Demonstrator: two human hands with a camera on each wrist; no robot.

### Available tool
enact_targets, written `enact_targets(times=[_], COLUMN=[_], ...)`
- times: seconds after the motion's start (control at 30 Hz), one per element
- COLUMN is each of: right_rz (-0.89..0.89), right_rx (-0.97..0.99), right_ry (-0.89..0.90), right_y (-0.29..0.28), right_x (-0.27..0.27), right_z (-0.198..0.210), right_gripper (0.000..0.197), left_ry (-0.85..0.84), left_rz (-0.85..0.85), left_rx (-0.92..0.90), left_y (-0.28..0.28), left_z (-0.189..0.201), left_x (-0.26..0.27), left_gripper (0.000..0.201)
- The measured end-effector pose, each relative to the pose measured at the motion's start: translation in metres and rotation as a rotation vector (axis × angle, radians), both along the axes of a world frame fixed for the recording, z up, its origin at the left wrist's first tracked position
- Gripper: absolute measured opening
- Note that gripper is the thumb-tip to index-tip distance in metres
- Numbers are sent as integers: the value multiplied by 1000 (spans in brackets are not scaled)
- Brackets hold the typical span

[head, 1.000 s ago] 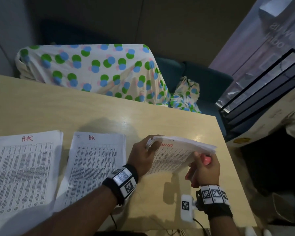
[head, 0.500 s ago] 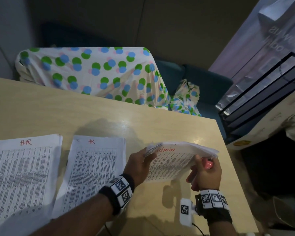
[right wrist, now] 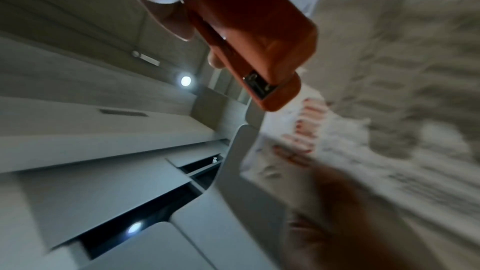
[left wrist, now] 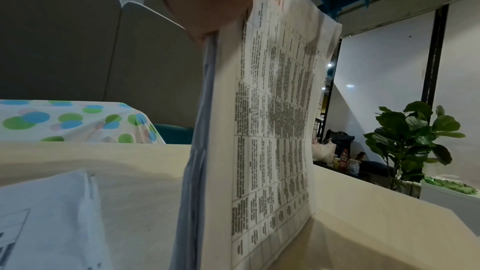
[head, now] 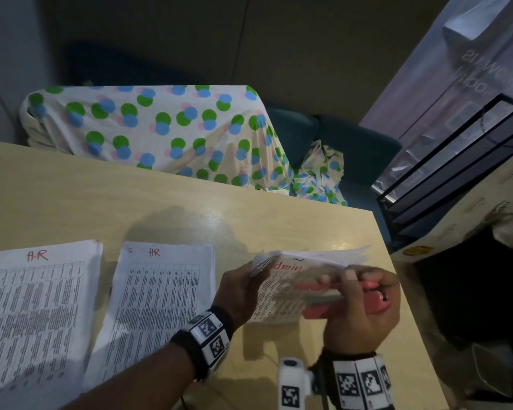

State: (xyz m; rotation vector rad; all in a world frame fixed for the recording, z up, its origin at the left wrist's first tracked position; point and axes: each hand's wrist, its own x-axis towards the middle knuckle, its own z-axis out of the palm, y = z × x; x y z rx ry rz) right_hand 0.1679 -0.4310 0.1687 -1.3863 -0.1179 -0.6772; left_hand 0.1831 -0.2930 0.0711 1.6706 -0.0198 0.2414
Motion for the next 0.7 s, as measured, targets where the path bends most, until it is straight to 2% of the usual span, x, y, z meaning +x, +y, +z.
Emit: enact_targets(times=[0.1,0.17,0.3,0.5,0.7], right_rz=[144,216,323,404,466], right_rx=[75,48,-45,-157,-230], right_ry=[-163,-213,-168,-84,-130], right_y=[27,41,55,54,51], right_x=[12,20,31,40,40], right_z=[17,22,19,13,13], right_gripper=[18,19,23,15,12], left_ry=[-52,-86,-137,-126,-155], left_rz=[-6,6,40,63,52], left_rx=[-3,0,-11,-54,-82], left_y=[-1,0,-1,-1,2], left_z=[3,3,-1,-9,-3], left_x=[-1,0,0,2,4], left_gripper=[25,17,25,30,29])
